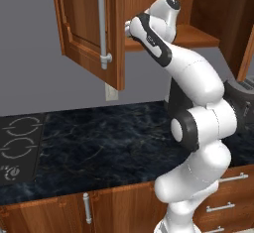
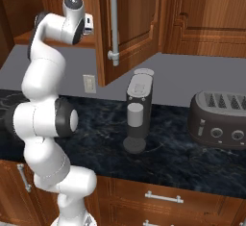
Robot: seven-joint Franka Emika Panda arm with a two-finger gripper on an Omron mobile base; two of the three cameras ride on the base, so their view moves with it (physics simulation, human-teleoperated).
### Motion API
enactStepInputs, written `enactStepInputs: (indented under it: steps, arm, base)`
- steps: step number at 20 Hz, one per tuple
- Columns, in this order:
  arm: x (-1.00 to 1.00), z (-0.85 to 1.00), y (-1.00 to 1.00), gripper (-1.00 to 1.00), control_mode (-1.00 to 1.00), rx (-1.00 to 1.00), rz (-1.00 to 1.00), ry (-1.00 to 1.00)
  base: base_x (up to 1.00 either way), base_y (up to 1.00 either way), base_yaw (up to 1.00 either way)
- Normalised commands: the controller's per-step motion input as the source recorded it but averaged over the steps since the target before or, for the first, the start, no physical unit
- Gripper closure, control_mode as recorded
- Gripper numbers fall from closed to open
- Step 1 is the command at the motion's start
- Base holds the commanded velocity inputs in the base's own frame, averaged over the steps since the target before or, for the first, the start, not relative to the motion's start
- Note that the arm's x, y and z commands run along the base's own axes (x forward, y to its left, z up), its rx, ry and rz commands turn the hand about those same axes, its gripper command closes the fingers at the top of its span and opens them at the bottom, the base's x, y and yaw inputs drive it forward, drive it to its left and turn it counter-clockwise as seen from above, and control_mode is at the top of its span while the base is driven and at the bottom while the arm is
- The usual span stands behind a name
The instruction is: Open the cabinet and move the ladle to the pot. Then close the cabinet.
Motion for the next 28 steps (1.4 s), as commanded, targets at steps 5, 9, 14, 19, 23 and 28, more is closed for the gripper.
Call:
enactStepInputs:
  steps: [5,9,14,19,23,28]
  arm:
    - [-0.80,0.23,0.00,1.00,-1.00,0.00,0.00,-0.17]
    - [-1.00,0.00,0.00,1.00,-1.00,0.00,0.00,-0.20]
    - [-1.00,0.00,-0.10,1.00,-1.00,0.00,-0.01,-0.18]
    - [-1.00,0.00,-0.31,1.00,-1.00,0.00,-0.02,-0.04]
    - [-1.00,0.00,-0.24,1.00,-1.00,0.00,-0.03,0.00]
    - [-1.00,0.00,-0.05,1.00,-1.00,0.00,-0.02,0.03]
  base:
    - [0.00,0.00,0.00]
    - [0.00,0.00,0.00]
    - [0.00,0.00,0.00]
    - [0.00,0.00,0.00]
    - [0.00,0.00,0.00]
    - [0.00,0.00,0.00]
